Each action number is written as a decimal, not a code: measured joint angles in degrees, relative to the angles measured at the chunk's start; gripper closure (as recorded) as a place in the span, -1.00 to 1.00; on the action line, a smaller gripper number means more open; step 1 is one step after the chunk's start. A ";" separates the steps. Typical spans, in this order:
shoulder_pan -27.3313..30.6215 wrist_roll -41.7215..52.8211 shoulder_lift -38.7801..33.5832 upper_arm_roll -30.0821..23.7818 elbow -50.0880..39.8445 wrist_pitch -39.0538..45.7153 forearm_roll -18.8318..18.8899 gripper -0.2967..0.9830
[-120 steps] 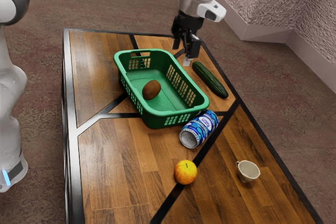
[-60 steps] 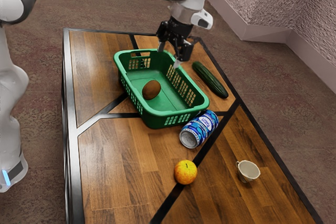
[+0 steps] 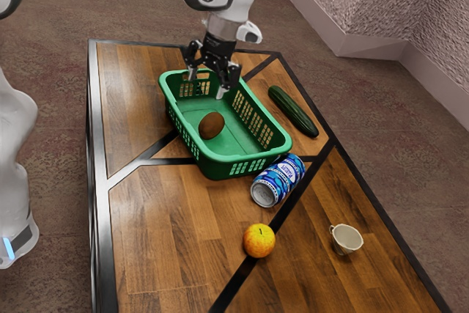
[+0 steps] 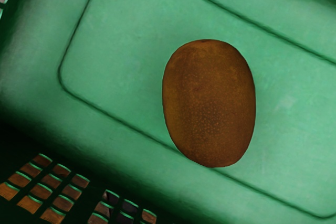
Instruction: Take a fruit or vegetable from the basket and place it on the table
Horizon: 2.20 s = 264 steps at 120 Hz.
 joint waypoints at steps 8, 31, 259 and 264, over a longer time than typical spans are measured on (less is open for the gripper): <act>0.01 -0.72 0.36 -0.29 -1.35 2.57 1.47 -0.54; -0.01 -1.48 2.18 -0.64 -3.90 10.26 3.41 -0.54; 0.44 -2.57 4.24 -2.02 -15.91 28.14 3.76 -0.51; 0.43 -2.57 4.26 -1.99 -15.91 28.19 3.76 -0.50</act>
